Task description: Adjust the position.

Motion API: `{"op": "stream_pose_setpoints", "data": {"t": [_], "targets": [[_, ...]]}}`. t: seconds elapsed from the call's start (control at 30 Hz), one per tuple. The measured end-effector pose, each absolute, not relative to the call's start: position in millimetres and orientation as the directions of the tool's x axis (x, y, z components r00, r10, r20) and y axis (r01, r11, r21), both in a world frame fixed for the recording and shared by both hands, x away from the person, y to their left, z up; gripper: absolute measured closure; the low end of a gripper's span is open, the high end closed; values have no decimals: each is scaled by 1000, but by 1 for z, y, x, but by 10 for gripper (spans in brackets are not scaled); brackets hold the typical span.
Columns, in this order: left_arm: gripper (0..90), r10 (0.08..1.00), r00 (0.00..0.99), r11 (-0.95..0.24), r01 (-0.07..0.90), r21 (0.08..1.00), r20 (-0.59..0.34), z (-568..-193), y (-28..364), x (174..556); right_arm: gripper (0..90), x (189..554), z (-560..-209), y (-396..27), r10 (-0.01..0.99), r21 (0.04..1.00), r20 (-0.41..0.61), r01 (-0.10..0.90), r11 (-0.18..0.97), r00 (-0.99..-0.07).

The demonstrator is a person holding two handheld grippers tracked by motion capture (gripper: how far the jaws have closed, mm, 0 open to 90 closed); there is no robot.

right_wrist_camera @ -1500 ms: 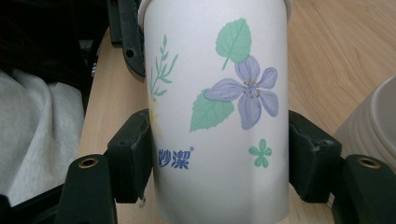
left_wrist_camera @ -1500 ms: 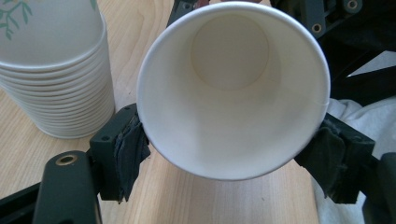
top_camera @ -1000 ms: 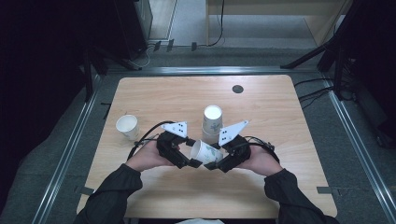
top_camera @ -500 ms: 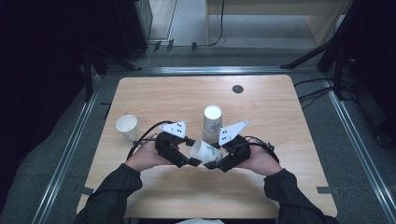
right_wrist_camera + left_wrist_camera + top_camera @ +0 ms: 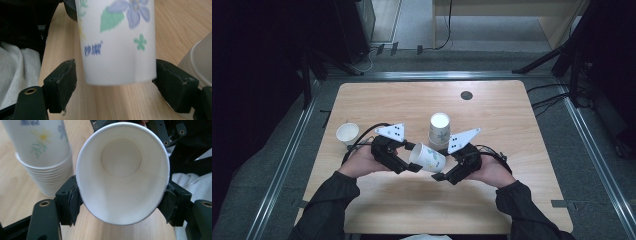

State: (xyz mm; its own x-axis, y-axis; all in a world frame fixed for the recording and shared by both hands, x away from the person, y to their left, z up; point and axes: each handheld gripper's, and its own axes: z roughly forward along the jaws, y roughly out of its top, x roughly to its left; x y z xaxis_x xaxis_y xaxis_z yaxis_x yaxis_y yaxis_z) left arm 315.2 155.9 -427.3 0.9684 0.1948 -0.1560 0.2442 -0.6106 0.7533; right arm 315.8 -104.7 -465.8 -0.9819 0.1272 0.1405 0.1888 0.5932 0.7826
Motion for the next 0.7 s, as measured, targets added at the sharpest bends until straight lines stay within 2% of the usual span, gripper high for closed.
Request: {"op": "stream_pose_setpoints", "data": {"t": [0.37,0.7], "targets": [[280,184,982,-779,176,602,-48,-403,139,318,209,316,-466,-105,128,786,106,162,597,-986],[276,206,978,-850,191,491,-24,-409,129,324,229,320,-474,-104,154,770,99,174,614,-983]]}}
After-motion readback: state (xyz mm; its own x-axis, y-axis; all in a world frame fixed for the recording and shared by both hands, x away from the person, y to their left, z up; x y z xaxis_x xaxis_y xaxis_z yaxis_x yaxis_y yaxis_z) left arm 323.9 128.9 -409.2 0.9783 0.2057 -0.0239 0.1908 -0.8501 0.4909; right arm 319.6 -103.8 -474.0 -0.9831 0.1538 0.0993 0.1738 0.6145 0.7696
